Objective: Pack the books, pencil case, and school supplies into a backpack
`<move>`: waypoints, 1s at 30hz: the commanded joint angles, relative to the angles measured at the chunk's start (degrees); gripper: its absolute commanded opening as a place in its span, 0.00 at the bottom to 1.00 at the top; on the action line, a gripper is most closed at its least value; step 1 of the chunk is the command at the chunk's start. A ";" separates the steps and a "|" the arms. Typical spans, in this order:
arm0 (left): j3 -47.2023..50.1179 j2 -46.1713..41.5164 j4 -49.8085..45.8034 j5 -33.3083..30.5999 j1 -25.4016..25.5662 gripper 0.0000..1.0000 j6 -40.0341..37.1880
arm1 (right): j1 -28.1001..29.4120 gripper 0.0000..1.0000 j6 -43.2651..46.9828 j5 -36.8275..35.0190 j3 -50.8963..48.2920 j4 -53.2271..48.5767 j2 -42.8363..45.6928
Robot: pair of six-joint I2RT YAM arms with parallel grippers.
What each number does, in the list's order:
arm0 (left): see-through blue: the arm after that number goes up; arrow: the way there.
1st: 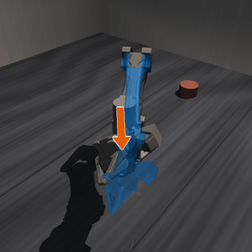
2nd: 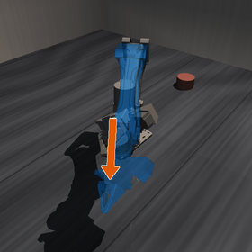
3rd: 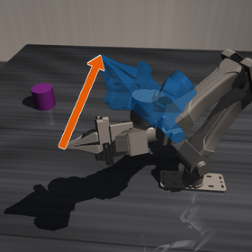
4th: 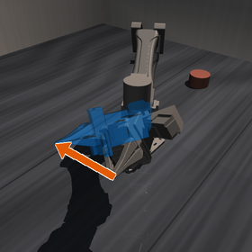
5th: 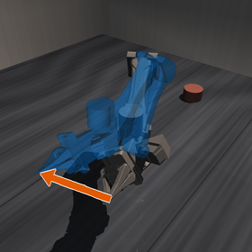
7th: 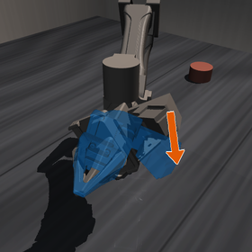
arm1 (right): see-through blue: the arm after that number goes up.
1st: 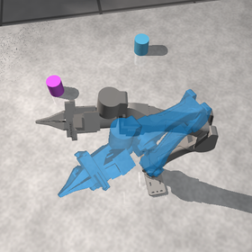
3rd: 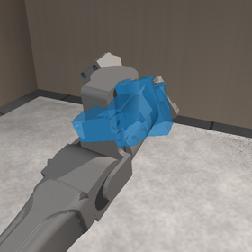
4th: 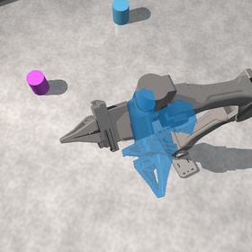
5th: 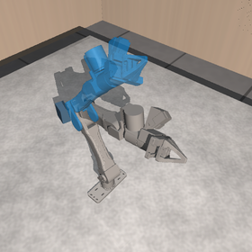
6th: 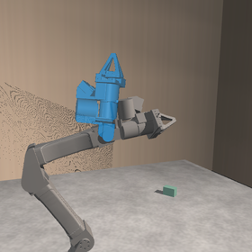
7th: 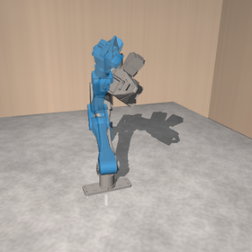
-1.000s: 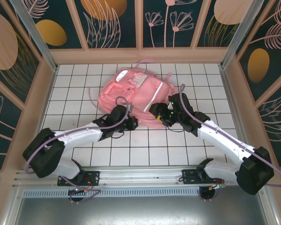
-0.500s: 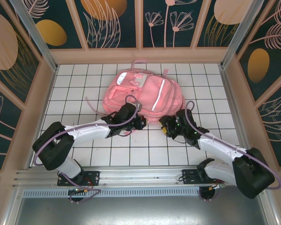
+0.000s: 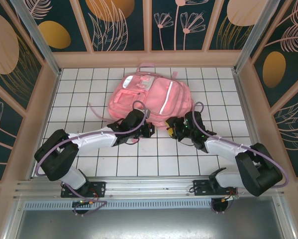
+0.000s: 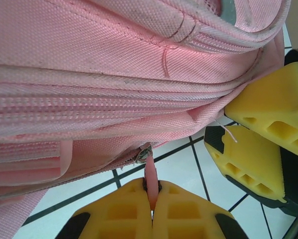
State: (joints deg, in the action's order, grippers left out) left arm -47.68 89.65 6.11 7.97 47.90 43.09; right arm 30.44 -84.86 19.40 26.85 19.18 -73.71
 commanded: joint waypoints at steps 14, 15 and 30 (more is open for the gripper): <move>0.42 -2.16 2.51 -1.02 0.10 0.00 -0.42 | 1.82 0.47 -0.19 -2.64 3.27 1.59 0.54; 0.49 -2.20 2.44 -1.07 0.15 0.00 -0.42 | 1.81 0.47 -0.45 -2.53 3.38 2.07 -0.31; 3.21 -4.80 2.19 -3.27 0.14 0.00 -1.33 | 1.82 0.00 -9.15 -1.28 9.28 6.74 -7.72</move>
State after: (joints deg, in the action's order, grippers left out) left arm -45.10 87.37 6.20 5.41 47.92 43.07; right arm 32.32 -91.18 18.39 33.06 21.23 -81.45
